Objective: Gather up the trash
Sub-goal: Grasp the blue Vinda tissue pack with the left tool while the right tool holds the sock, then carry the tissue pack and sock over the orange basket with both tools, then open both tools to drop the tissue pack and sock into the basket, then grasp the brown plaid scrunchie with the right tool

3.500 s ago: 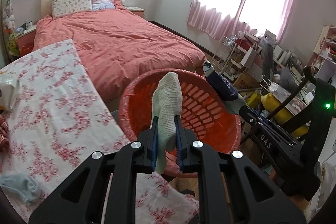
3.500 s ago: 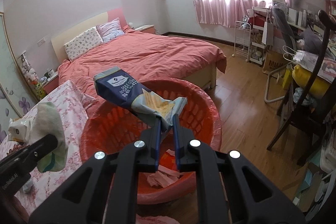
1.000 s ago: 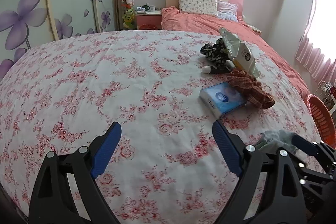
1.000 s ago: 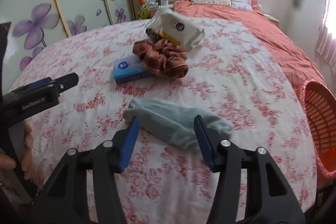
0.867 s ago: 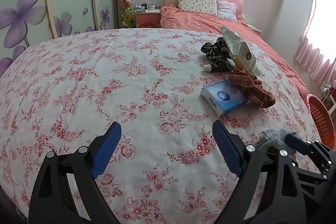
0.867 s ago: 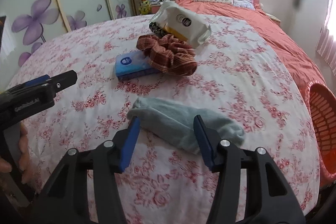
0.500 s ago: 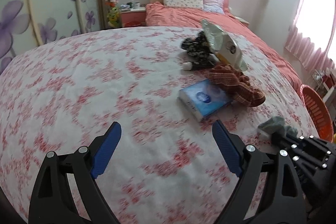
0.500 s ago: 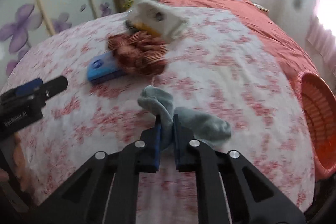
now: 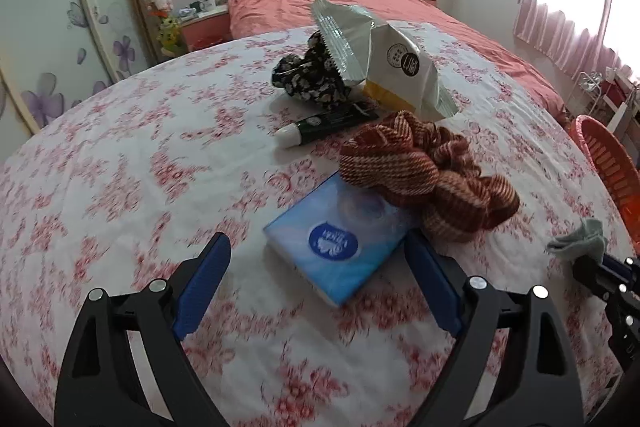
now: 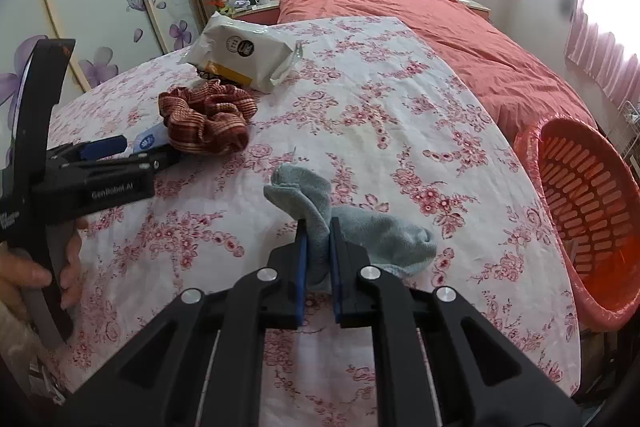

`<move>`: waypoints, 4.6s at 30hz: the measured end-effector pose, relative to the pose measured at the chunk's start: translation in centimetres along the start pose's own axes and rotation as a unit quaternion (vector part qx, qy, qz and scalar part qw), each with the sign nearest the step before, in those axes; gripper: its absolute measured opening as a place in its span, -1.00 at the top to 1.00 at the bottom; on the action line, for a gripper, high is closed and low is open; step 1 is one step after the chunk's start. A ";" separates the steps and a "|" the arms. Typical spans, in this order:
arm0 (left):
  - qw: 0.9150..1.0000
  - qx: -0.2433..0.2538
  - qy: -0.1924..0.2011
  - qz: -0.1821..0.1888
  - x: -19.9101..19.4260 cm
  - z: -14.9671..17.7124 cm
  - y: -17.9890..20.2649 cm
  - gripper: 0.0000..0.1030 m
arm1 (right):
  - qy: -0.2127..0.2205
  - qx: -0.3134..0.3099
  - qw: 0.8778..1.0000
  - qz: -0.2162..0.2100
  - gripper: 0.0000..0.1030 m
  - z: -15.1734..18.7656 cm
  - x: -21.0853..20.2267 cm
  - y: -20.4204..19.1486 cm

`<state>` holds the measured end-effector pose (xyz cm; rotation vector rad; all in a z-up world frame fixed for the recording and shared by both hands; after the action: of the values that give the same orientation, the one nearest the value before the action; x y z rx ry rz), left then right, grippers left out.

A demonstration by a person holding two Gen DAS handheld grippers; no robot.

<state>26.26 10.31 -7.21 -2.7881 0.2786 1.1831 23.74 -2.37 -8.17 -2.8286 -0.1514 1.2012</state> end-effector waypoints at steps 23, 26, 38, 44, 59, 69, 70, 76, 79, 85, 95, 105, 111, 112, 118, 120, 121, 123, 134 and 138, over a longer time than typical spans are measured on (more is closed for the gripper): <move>1.000 -0.022 0.002 0.003 -1.2 0.9 0.7 -0.29 | 0.019 0.011 1.000 0.014 0.79 -0.1 -2.5 1.2; 0.999 -0.032 0.007 -0.006 -2.0 1.3 0.0 -0.28 | 0.026 0.012 0.999 0.016 0.79 -0.2 -3.2 1.4; 0.998 -0.047 0.044 -0.018 -6.6 1.4 -0.7 -0.27 | 0.051 0.011 0.999 0.013 0.79 -0.2 -6.0 1.3; 0.997 -0.041 0.064 -0.009 -8.6 0.6 0.9 -0.27 | 0.068 0.018 0.997 0.013 0.79 -0.6 -7.7 2.1; 0.994 0.001 0.100 0.038 -10.8 -1.4 9.8 -0.28 | 0.106 0.087 0.990 0.039 0.79 -1.2 -10.5 9.5; 0.989 0.025 0.104 0.099 -9.0 -2.8 17.2 -0.28 | 0.132 0.155 0.977 0.059 0.79 -1.3 -11.9 17.2; 0.989 0.028 0.105 0.103 -8.8 -2.9 18.0 -0.28 | 0.134 0.161 0.976 0.062 0.79 -1.2 -12.0 18.0; 0.984 0.046 0.106 0.137 -7.7 -3.4 22.5 -0.28 | 0.149 0.193 0.967 0.074 0.79 -1.0 -12.6 22.0; 0.981 0.057 0.107 0.151 -7.3 -3.5 24.6 -0.28 | 0.156 0.206 0.963 0.078 0.79 -0.8 -12.8 23.7; 0.976 0.073 0.103 0.180 -6.5 -3.4 28.1 -0.28 | 0.160 0.228 0.957 0.084 0.79 -0.2 -12.4 26.9; 0.971 0.087 0.083 0.207 -4.8 -2.9 32.1 -0.28 | 0.160 0.257 0.950 0.083 0.79 1.1 -11.2 30.6; 0.969 0.095 0.071 0.216 -3.8 -2.6 34.3 -0.28 | 0.165 0.274 0.944 0.075 0.78 1.7 -10.6 32.3; 0.969 0.096 0.062 0.218 -3.1 -2.6 35.0 -0.28 | 0.165 0.278 0.943 0.077 0.74 1.4 -10.1 33.1; 0.969 0.097 0.060 0.218 -2.9 -2.5 35.2 -0.29 | 0.165 0.278 0.943 0.078 0.70 1.3 -10.0 33.1; 0.971 0.094 0.045 0.213 -2.0 -2.2 35.2 -0.35 | 0.157 0.282 0.942 0.095 0.39 1.2 -9.1 33.8; 0.973 0.095 0.042 0.208 -1.8 -2.1 34.9 -0.38 | 0.154 0.281 0.942 0.099 0.33 1.3 -9.0 33.8; 0.974 0.094 0.041 0.204 -1.7 -2.1 34.7 -0.38 | 0.153 0.280 0.942 0.100 0.24 1.3 -9.0 33.8; 0.976 0.089 0.039 0.197 -1.7 -2.0 34.0 -0.38 | 0.152 0.277 0.943 0.107 0.18 1.6 -9.1 33.7; 0.987 0.071 0.065 0.129 -3.6 -2.2 26.9 -0.38 | 0.142 0.243 0.953 0.112 0.18 1.1 -9.8 30.7; 0.991 0.053 0.070 0.100 -4.3 -2.0 23.0 -0.38 | 0.135 0.223 0.960 0.101 0.18 0.5 -9.6 28.2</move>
<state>19.98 -11.96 -3.21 -2.8056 0.6262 0.9761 18.59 -31.46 -4.48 -2.6033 0.3811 0.7385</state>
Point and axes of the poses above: each gripper's, at about its wrist camera, not at the fingertips, and x roughly the way its jaws point, y to its right, z to its underside, the point moved 4 cm from there along x, roughly the way its jaws point, and after that the axes turned 5 degrees about y, right-handed, at the moved point
